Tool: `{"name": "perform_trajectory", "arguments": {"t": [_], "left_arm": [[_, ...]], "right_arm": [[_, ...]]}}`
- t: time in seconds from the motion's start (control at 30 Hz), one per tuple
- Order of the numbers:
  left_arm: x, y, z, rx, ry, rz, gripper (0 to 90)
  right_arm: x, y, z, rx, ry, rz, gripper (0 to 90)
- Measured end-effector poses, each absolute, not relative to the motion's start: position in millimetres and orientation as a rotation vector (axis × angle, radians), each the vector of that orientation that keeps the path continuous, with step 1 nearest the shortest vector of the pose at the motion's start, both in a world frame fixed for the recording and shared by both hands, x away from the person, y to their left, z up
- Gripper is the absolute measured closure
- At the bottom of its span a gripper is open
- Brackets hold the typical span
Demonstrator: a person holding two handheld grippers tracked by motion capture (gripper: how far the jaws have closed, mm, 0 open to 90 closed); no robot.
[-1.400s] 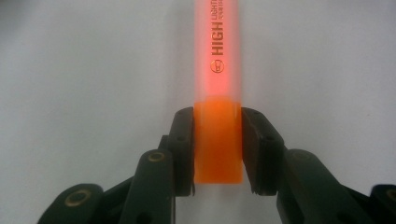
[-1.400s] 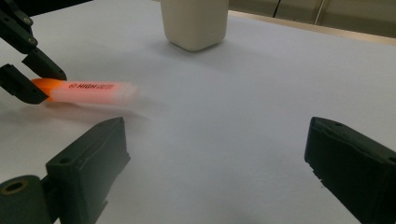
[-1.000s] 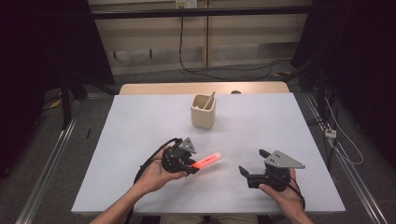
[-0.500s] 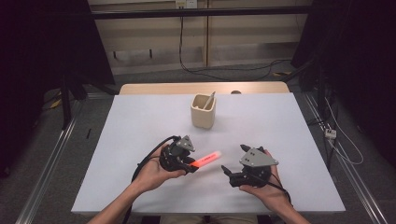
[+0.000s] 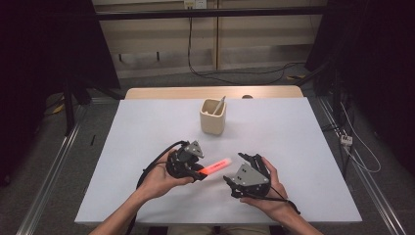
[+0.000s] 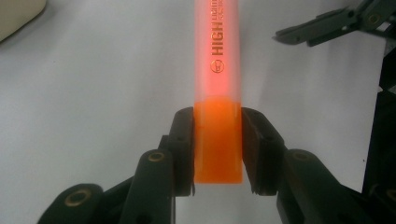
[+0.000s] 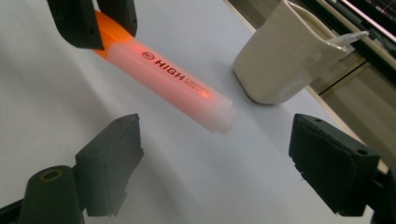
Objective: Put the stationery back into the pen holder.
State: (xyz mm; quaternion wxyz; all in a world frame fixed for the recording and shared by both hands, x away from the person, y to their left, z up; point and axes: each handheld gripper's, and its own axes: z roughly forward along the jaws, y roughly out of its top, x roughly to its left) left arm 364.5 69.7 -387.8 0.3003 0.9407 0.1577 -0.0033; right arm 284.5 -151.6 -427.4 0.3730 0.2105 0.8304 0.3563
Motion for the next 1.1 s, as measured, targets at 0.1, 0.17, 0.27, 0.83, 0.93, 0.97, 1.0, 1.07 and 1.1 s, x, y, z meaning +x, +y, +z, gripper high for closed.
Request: {"name": "perform_trajectory", "arguments": {"t": [0.1, 0.17, 0.27, 0.83, 0.93, 0.97, 1.0, 1.07, 1.1], "left_arm": [[366.7, 67.7, -386.1, 2.506, 0.409, -0.012, 67.3], [368.4, 66.7, -385.3, 2.512, 0.405, -0.029, 67.3], [370.6, 67.0, -383.0, 2.507, 0.413, -0.042, 67.3], [372.3, 52.0, -374.4, 2.555, 0.372, -0.070, 67.2], [372.1, 50.5, -373.8, 2.552, 0.370, -0.075, 67.2], [372.5, 50.2, -373.6, 2.552, 0.370, -0.075, 67.2], [373.6, 49.9, -373.6, 2.556, 0.365, -0.079, 67.3], [374.5, 48.8, -372.9, 2.560, 0.365, -0.078, 67.3], [374.5, 48.0, -372.7, 2.557, 0.365, -0.080, 67.3]], "right_arm": [[283.8, -147.7, -430.3, 0.474, 2.127, 0.853, 17.5], [283.5, -146.2, -431.2, 0.444, 2.123, 0.829, 18.1], [279.8, -143.7, -431.5, 0.369, 2.097, 0.794, 22.5], [271.2, -124.9, -440.2, 0.060, 1.987, 0.585, 39.7], [269.1, -121.1, -441.6, 0.010, 1.965, 0.562, 43.7], [268.3, -120.2, -443.2, 0.014, 1.969, 0.561, 44.8], [268.7, -119.6, -444.8, 0.012, 1.967, 0.557, 46.3], [268.9, -118.8, -446.2, 0.019, 1.967, 0.549, 48.5], [269.7, -118.7, -445.9, 0.001, 1.961, 0.540, 49.7]]}}
